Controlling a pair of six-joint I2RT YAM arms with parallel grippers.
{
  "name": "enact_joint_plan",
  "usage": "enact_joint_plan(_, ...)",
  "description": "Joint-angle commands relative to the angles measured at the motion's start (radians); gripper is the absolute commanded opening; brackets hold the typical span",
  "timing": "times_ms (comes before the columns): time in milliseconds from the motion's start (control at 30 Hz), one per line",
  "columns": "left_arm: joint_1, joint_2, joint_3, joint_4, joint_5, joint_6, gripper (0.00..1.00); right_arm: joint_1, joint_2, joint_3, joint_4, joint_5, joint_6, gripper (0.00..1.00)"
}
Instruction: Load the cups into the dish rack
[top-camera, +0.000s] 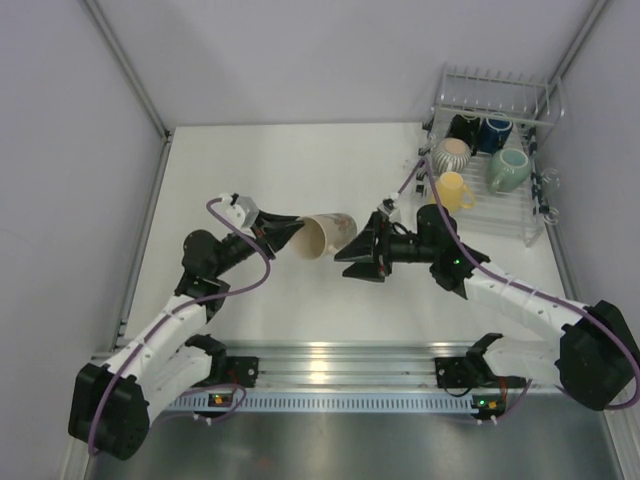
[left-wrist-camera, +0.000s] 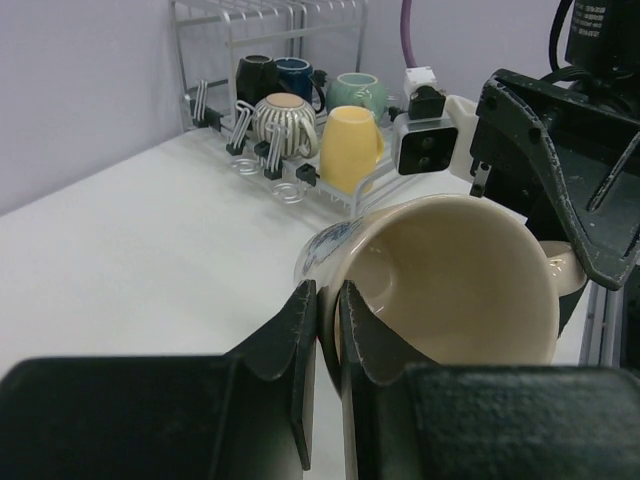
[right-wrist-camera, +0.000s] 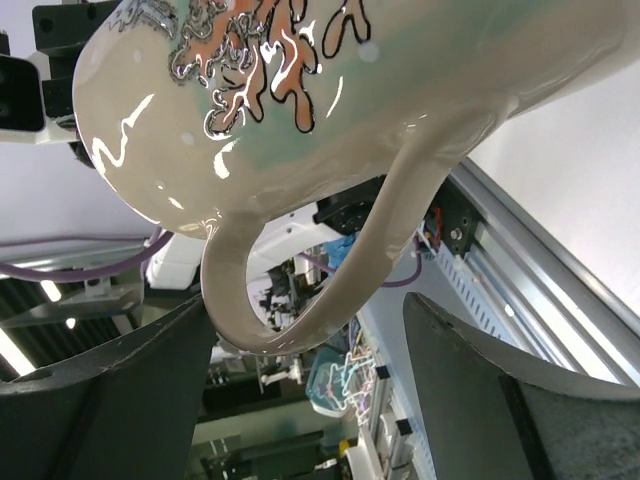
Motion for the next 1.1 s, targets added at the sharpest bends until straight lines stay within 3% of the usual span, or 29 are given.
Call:
enact_joint_plan(0, -0.003, -0.05, 0.102, 0.211, 0.066, -0.005, 0.0, 0.011, -0.024, 0.052, 0.112, -0.035, 0.049, 0.75)
enact_joint_plan(200, -0.003, -0.083, 0.099, 0.211, 0.091, 0.017, 0.0, -0.004, -0.004, 0.063, 0.182, -0.064, 0.103, 0.75)
enact_joint_plan(433, -0.005, -0.139, 0.056, 0.211, 0.052, 0.032, 0.0, -0.03, 0.025, -0.002, 0.45, -0.074, 0.339, 0.72)
enact_joint_plan(700, -0.022, -0.113, 0.053, 0.246, 0.002, 0.067, 0.0, 0.022, 0.061, -0.02, 0.721, -0.044, 0.541, 0.65)
enact_joint_plan(767, -0.026, -0.103, 0.055, 0.272, -0.003, 0.063, 0.0, 0.033, 0.072, -0.032, 0.754, -0.025, 0.569, 0.62)
enact_joint_plan(967, -0.066, -0.058, 0.053, 0.341, -0.035, 0.08, 0.0, 0.044, 0.156, -0.063, 1.08, 0.021, 0.771, 0.53)
enact_joint_plan(1067, -0.077, -0.034, 0.04, 0.412, -0.046, 0.054, 0.0, 0.051, 0.19, -0.069, 1.188, 0.063, 0.828, 0.43)
